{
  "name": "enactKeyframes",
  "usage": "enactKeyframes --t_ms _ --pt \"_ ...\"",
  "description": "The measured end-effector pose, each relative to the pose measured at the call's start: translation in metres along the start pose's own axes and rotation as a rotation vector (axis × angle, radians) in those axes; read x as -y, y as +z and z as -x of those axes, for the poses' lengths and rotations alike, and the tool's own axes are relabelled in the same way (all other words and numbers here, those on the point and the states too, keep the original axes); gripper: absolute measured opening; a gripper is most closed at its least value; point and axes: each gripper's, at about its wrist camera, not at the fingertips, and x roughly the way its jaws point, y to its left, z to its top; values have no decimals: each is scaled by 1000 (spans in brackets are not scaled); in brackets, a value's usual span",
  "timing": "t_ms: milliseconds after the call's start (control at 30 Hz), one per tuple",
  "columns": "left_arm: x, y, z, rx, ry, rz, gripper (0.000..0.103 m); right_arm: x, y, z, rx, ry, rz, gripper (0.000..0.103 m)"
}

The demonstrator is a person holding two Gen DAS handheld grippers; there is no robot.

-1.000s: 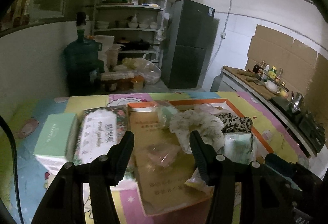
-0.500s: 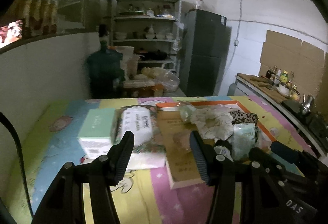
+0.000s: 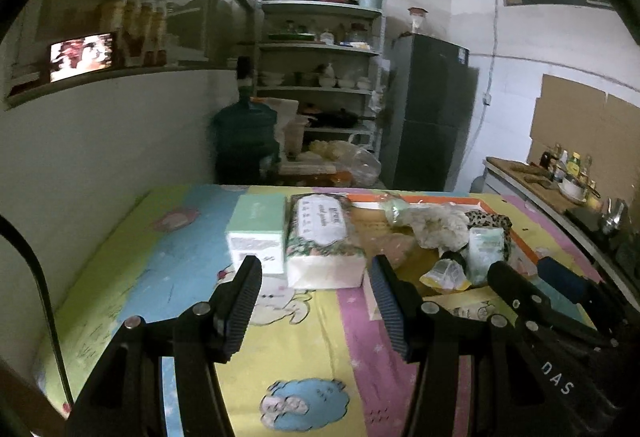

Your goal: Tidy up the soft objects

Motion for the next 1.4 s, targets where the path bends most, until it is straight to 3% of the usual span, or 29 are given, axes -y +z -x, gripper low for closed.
enactKeyframes --t_ms 667,1400 --pt "-29 -40 76 66 47 9 56 -40 -37 67 57 -49 12 67" --pt "-23 -44 101 102 33 -3 56 -48 -43 93 71 -31 13 67"
